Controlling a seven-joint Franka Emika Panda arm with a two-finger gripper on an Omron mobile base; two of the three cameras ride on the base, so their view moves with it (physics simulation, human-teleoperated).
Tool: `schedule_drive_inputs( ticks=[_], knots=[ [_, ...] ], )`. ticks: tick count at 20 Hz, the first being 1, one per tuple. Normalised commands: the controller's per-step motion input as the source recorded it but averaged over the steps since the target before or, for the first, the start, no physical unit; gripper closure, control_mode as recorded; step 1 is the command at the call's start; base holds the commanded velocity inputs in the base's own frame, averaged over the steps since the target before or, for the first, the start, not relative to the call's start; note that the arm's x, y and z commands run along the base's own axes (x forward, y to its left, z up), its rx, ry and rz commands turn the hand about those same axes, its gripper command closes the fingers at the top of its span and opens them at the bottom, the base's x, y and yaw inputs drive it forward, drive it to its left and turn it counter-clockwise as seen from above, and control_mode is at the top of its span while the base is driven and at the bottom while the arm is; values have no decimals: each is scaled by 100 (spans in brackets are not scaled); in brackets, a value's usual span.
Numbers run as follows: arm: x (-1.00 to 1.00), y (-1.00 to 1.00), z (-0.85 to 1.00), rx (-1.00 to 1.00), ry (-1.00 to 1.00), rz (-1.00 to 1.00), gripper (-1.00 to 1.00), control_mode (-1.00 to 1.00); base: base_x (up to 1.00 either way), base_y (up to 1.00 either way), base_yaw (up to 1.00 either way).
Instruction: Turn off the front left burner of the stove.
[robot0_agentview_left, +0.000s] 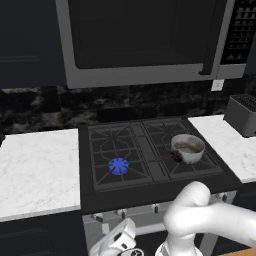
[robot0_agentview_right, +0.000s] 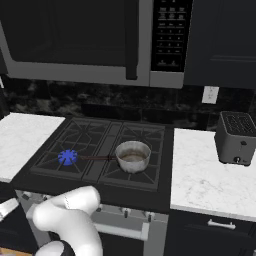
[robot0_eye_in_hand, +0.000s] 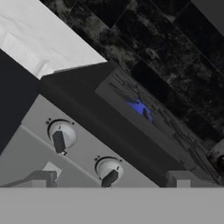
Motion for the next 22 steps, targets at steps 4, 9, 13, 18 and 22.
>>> schedule_drive_inputs(
  ticks=[4, 9, 13, 18, 22],
  knots=[
    [1, -1, -10, -1, -6, 2, -100, -100, 0, 0, 0],
    [3, 0, -11, 5, -10, 0, -100, -100, 0, 0, 0],
    [10, 6, -16, 11, -6, 0, -100, -100, 0, 0, 0],
    [20, 23, -3, 1, -4, 0, -100, -100, 0, 0, 0],
    [22, 37, -1, -1, 0, 0, -100, -100, 0, 0, 0]
  ],
)
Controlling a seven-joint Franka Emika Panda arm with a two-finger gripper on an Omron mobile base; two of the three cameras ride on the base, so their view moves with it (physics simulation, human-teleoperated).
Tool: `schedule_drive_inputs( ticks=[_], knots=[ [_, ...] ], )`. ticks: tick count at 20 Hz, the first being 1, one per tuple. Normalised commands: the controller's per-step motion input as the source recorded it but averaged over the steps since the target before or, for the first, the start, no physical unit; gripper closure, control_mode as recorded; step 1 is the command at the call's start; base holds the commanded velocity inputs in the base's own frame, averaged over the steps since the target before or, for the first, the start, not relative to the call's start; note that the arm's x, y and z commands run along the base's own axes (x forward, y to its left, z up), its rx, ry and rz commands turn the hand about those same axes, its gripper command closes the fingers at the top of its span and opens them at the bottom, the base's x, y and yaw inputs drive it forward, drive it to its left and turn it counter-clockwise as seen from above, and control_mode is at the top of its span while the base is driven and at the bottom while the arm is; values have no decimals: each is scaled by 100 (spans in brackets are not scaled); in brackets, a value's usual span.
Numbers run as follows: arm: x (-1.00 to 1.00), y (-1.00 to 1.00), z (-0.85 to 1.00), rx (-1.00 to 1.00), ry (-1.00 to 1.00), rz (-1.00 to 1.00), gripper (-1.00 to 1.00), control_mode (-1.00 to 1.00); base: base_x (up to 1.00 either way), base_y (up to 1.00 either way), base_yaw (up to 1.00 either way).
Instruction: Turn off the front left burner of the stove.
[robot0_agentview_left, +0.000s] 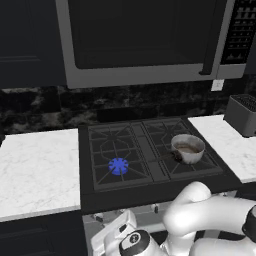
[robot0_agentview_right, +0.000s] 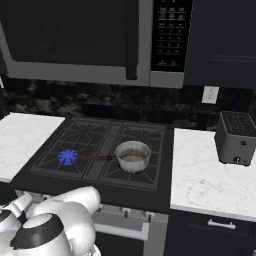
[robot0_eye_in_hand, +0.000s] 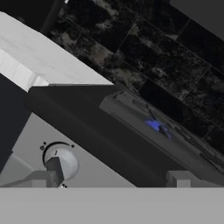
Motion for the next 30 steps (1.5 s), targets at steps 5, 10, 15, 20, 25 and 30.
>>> schedule_drive_inputs(
  ticks=[5, 10, 15, 20, 25, 30],
  knots=[
    [0, 30, -10, 0, 0, 0, -100, -100, 0, 0, 0],
    [0, 7, -39, 0, 0, 1, -100, -100, 0, 0, 0],
    [8, 0, -17, 0, 0, 0, -100, -100, 0, 0, 0],
    [16, 0, -4, 0, -1, 0, -100, -100, 0, 0, 0],
    [25, 0, 0, 0, 0, 0, -100, -100, 0, 0, 0],
    [25, 0, 0, 0, 0, 0, -100, -100, 0, 0, 0]
  ],
)
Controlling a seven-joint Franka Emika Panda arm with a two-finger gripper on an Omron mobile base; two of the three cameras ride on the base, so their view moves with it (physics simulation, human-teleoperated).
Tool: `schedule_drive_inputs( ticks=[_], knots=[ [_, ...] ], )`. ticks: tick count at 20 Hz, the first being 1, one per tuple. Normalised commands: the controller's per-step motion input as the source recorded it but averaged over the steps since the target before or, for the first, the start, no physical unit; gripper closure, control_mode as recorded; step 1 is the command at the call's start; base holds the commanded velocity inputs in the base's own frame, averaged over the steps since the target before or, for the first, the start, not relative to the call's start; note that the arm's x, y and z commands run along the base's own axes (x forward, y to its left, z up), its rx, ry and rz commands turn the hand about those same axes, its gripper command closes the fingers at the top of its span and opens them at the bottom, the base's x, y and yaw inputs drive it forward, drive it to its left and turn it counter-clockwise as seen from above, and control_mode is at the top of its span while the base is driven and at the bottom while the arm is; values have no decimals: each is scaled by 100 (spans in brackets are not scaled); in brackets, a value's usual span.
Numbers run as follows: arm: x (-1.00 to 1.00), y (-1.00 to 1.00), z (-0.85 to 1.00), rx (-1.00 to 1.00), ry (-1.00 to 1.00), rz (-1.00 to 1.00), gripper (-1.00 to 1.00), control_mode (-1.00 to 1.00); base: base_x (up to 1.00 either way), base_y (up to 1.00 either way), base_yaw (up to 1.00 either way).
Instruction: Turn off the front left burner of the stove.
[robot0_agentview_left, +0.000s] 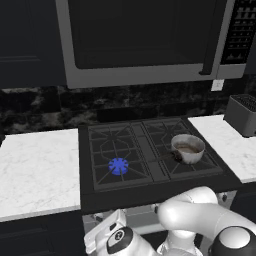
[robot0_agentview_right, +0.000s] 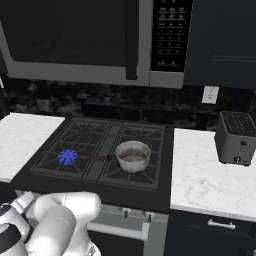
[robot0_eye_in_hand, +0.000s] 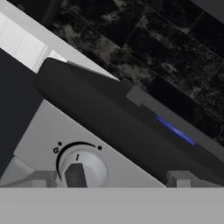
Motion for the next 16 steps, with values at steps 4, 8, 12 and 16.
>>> schedule_drive_inputs(
  ticks=[4, 8, 12, 16],
  knots=[
    [13, 6, -17, 0, 0, 0, -100, -100, 0, 0, 0],
    [0, 15, -36, -1, 0, 0, -100, -100, 0, 0, 0],
    [0, 13, -29, -1, -3, 0, -100, -100, 0, 0, 0],
    [19, 1, -6, 0, -1, 0, -100, -100, 0, 0, 0]
  ],
)
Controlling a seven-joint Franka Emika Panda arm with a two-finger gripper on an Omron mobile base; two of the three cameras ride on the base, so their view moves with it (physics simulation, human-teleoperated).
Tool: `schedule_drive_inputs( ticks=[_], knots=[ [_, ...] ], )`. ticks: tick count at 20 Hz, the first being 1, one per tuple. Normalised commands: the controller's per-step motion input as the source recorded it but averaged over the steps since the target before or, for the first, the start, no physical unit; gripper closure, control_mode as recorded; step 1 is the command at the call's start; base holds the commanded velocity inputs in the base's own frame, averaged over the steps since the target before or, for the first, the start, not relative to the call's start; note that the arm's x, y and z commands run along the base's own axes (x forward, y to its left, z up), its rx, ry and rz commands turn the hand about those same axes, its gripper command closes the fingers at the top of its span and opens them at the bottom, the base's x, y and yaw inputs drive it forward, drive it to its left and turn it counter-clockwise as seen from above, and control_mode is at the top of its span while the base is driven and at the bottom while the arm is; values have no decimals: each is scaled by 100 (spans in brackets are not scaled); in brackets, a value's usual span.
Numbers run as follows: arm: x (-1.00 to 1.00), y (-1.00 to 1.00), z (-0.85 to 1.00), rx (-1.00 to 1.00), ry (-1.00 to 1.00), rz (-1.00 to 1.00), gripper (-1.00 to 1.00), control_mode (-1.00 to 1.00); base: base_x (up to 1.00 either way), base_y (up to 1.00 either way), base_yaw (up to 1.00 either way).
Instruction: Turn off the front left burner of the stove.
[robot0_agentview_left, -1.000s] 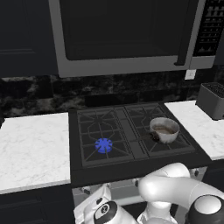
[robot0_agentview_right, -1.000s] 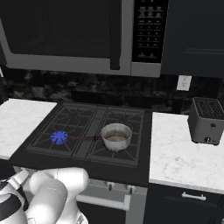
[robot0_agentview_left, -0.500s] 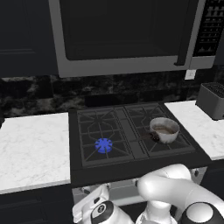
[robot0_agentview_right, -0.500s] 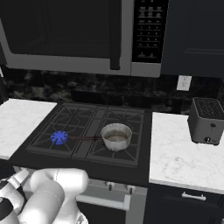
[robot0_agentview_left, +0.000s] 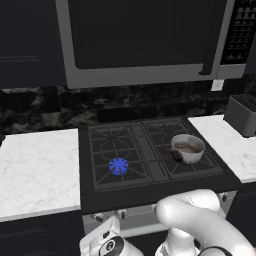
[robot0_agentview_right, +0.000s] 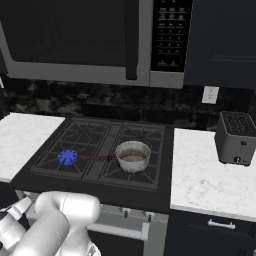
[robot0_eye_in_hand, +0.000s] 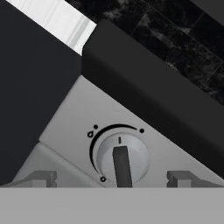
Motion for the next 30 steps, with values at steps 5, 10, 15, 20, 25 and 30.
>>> schedule_drive_inputs(
  ticks=[5, 10, 15, 20, 25, 30],
  knots=[
    [33, 0, 0, 0, 0, 0, -100, -100, 0, 0, 0],
    [10, 0, 7, 0, 0, 0, -100, -100, 0, 0, 0],
    [3, 0, 0, 0, 0, 0, -100, -100, 0, 0, 0],
    [0, 0, 0, 0, 1, 0, 100, -100, 0, 0, 0],
    [0, 0, 1, 7, 0, 0, 100, -100, 0, 0, 0],
    [0, -4, 9, 28, 0, -3, 100, -100, 0, 0, 0]
  ],
)
